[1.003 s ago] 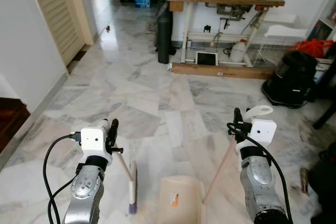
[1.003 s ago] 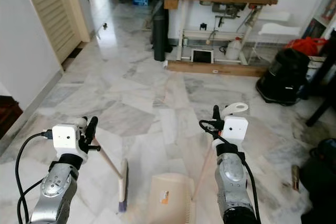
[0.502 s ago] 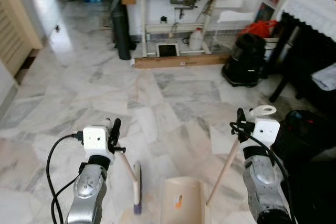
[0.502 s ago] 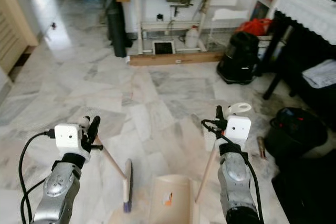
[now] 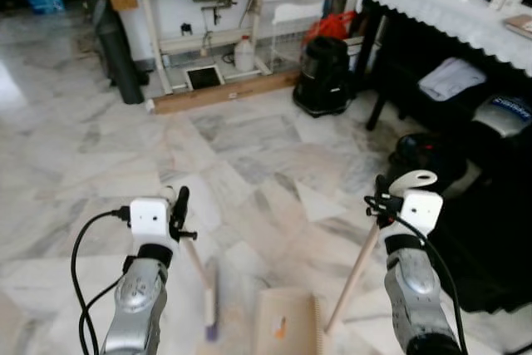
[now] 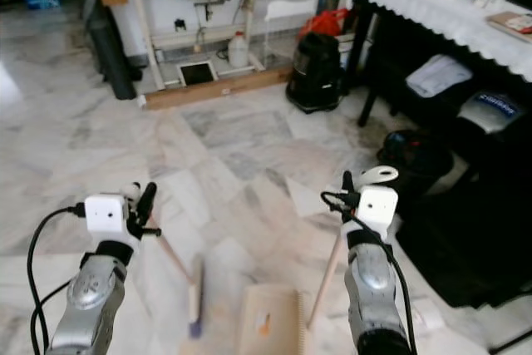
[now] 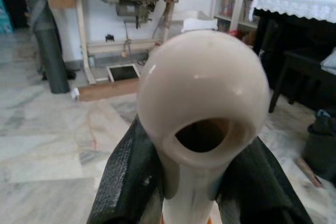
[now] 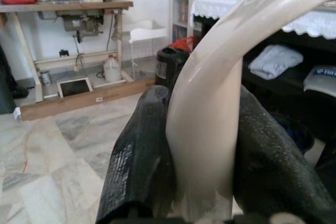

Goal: Sweep floor

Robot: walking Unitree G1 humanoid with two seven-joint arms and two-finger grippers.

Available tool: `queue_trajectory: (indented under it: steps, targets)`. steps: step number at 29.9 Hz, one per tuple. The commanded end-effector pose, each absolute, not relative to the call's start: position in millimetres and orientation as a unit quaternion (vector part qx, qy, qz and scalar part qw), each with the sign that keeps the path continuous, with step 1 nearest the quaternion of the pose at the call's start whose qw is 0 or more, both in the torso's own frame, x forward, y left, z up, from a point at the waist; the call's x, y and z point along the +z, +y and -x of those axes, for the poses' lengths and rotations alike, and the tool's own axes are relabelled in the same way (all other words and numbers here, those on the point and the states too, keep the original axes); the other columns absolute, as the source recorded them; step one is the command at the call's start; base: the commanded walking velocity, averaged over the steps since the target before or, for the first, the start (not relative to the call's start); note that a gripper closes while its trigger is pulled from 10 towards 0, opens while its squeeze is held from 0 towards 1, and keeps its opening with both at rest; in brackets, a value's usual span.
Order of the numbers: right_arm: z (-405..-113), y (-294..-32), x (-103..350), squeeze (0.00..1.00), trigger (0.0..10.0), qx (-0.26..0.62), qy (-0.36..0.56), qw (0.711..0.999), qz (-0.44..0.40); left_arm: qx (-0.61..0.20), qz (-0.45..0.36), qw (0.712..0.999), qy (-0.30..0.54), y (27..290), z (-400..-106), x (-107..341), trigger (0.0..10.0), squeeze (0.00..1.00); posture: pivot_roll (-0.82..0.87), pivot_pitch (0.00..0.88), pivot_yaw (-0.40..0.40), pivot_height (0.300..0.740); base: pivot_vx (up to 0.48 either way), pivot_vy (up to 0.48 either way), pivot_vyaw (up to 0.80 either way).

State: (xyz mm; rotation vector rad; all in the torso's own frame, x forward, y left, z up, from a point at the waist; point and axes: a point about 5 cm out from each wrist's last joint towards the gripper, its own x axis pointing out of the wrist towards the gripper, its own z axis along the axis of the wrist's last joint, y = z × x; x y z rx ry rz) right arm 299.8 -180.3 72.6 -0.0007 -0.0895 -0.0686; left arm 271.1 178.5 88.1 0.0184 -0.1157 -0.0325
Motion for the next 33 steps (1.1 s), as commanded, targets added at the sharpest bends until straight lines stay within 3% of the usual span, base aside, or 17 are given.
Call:
queue_trajectory:
  steps: [1,33]
  targets:
    - [-303.4,-185.7,81.6,0.0,10.0,-0.046,-0.063,0.997,-0.007,-0.018,-0.015,0.996,-0.083,177.7,-274.7,99.7,10.0,0.0,0.03,0.0,-0.02,0.74,0.0,0.0,-0.71]
    - [-303.6,-185.8,81.2,0.0,10.0,-0.049,-0.064,0.997,-0.008,-0.017,-0.015,0.996,-0.083,179.0,-274.6,100.4,10.0,0.0,0.03,0.0,-0.018,0.74,0.0,0.151,-0.7]
